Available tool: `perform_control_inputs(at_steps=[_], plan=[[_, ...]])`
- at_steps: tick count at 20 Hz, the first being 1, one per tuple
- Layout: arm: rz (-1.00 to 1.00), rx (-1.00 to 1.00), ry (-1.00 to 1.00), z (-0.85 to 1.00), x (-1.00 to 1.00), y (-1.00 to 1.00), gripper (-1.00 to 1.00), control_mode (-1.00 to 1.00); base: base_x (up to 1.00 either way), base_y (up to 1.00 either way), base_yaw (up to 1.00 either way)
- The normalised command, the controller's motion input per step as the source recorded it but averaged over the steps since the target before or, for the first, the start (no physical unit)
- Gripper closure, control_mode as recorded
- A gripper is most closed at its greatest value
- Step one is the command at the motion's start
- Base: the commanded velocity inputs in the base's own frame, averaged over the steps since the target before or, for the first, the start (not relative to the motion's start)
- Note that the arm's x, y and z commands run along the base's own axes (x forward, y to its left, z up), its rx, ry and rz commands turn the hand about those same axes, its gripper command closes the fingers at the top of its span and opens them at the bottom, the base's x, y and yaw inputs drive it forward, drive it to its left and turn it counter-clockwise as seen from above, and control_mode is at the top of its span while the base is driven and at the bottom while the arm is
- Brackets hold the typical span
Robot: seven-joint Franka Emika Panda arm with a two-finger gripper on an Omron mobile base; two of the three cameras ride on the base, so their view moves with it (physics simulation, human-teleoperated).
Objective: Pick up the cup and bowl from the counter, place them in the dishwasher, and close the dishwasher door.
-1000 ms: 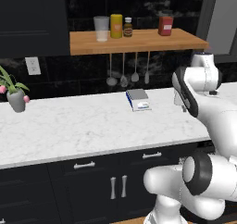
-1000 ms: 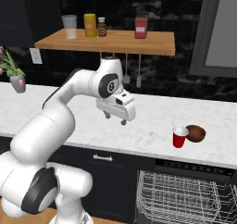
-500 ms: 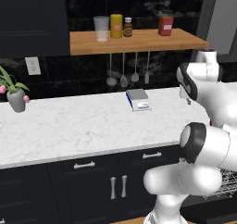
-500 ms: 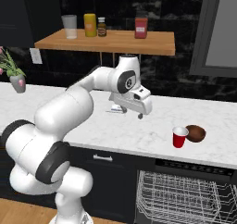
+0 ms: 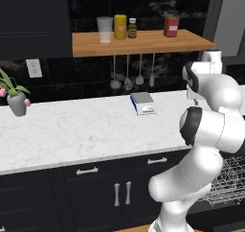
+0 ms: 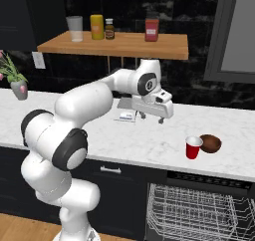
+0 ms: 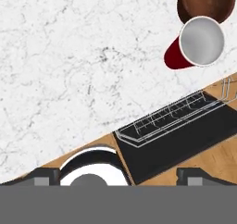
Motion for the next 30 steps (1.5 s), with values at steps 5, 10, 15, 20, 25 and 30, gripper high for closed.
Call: perform_control_inputs(at_steps=[5, 10, 15, 20, 25, 30], plan=[[0.0, -0.06, -0.01, -0.35, 0.13, -0.07, -1.0, -1.0, 0.0, 0.0, 0.0], [0.14, -0.07, 0.07, -0.54, 0.48, -0.08, -1.0, -1.0, 0.0, 0.0, 0.0], [0.21, 0.0, 0.0, -0.23, 0.3, -0.19, -1.0, -1.0, 0.0, 0.0, 0.0], [0.19, 0.0, 0.02, 0.0, 0.04, -0.36, -1.0, -1.0, 0.0, 0.0, 0.0], [0.11, 0.09, 0.05, -0.03, 0.03, -0.82, -1.0, -1.0, 0.0, 0.0, 0.0], [0.03, 0.14, 0.0, -0.04, 0.01, -0.78, -1.0, -1.0, 0.0, 0.0, 0.0]])
